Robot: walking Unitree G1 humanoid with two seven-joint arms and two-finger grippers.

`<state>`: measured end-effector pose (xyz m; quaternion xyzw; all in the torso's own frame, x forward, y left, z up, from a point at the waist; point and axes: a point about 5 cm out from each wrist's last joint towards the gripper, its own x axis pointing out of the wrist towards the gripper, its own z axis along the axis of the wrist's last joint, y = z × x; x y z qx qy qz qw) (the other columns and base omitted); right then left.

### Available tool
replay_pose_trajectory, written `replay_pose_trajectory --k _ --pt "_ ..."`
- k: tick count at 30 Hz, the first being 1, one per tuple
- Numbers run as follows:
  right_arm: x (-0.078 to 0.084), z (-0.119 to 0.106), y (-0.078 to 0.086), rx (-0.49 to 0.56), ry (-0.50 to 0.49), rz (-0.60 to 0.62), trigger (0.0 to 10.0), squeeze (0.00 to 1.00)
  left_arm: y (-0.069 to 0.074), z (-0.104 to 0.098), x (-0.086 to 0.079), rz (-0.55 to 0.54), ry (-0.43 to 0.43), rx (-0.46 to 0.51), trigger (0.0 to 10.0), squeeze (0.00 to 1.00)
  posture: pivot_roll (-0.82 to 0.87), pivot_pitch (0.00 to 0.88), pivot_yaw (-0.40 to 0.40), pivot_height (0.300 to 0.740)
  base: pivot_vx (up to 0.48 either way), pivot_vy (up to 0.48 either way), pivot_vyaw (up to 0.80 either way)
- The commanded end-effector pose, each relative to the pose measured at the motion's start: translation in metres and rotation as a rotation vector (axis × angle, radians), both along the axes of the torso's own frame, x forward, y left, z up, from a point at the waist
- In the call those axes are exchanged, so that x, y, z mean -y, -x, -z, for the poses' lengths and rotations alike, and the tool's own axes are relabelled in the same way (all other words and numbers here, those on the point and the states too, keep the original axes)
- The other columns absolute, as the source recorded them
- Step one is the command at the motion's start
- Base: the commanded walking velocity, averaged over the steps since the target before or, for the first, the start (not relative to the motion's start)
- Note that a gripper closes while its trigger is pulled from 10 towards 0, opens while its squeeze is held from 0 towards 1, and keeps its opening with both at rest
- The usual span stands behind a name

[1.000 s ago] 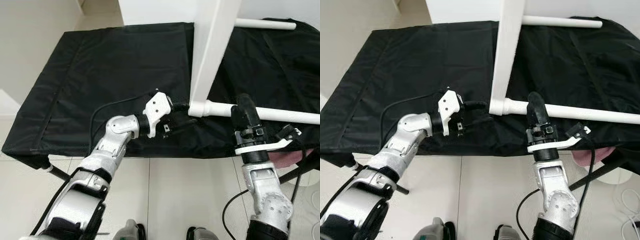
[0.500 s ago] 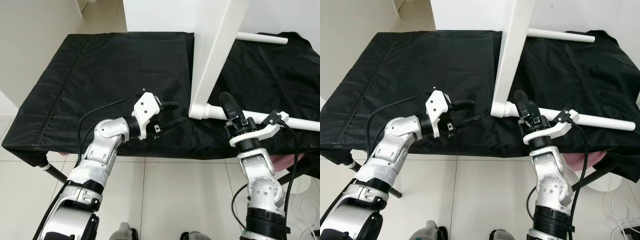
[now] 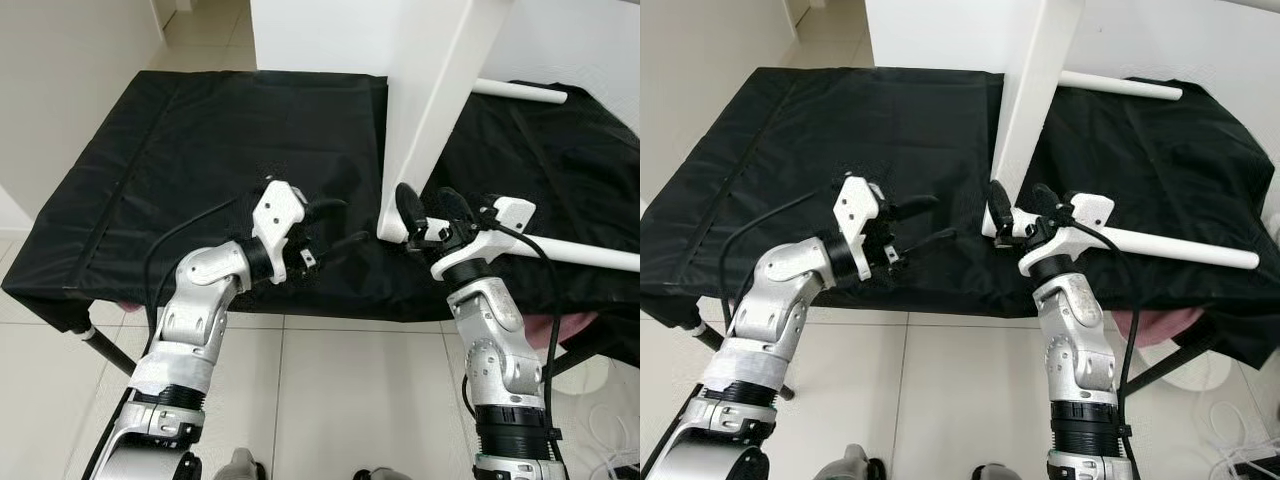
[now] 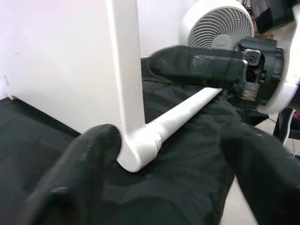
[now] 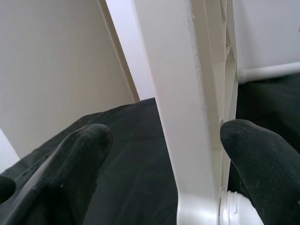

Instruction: Building children table

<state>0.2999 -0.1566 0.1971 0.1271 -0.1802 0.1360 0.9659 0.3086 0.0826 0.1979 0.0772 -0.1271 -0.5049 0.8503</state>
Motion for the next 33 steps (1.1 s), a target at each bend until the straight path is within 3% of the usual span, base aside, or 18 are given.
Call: replay_pose_trajectory --k 1,2,3,4,5,12,18,27,28,33 --pt "-0.003 0.000 -0.002 0.004 0.040 0.016 10.0 0.00 -0.011 -0.002 -0.015 -0.376 0.099 -0.014 10.0 1.00 0.03 0.041 -0.019 0.740 0.000 0.000 0.00" --pt "-0.005 0.001 -0.004 -0.001 0.064 0.042 10.0 0.00 -0.008 -0.001 -0.017 -0.387 0.085 -0.012 10.0 0.99 0.03 0.044 -0.023 0.740 0.000 0.000 0.00" --pt "-0.006 0.003 -0.005 -0.010 0.073 0.071 10.0 0.00 -0.007 0.000 -0.018 -0.391 0.077 -0.009 10.0 0.16 0.03 0.045 -0.026 0.740 0.000 0.000 0.00" --pt "-0.006 0.003 -0.005 -0.010 0.073 0.071 10.0 0.00 -0.007 0.000 -0.018 -0.391 0.077 -0.009 10.0 0.16 0.03 0.045 -0.026 0.740 0.000 0.000 0.00" --pt "-0.007 0.006 -0.007 -0.033 0.079 0.111 10.0 0.00 -0.004 0.001 -0.021 -0.394 0.071 -0.011 10.0 0.00 0.04 0.047 -0.028 0.740 0.000 0.000 0.00" --pt "-0.012 0.017 -0.009 -0.071 0.124 0.217 10.0 0.00 0.003 0.005 -0.027 -0.396 0.047 -0.033 10.0 0.00 0.04 0.052 -0.027 0.740 0.000 0.000 0.00" --pt "-0.022 0.022 -0.011 -0.073 0.153 0.216 10.0 0.00 0.008 0.010 -0.031 -0.404 0.023 -0.044 10.0 0.00 0.04 0.057 -0.023 0.740 0.000 0.000 0.00" --pt "-0.029 0.030 -0.029 -0.108 0.172 0.272 10.0 0.00 0.009 0.010 -0.048 -0.542 0.013 -0.042 10.0 0.00 0.05 0.064 -0.030 0.740 0.000 0.000 0.00" --pt "-0.029 0.031 -0.036 -0.120 0.188 0.299 10.0 0.00 0.008 0.009 -0.053 -0.597 0.028 -0.050 10.0 0.00 0.06 0.065 -0.034 0.740 0.000 0.000 0.00" --pt "-0.030 0.035 -0.044 -0.137 0.207 0.320 10.0 0.00 0.009 0.008 -0.055 -0.626 0.032 -0.051 10.0 0.00 0.07 0.066 -0.037 0.740 0.000 0.000 0.00"
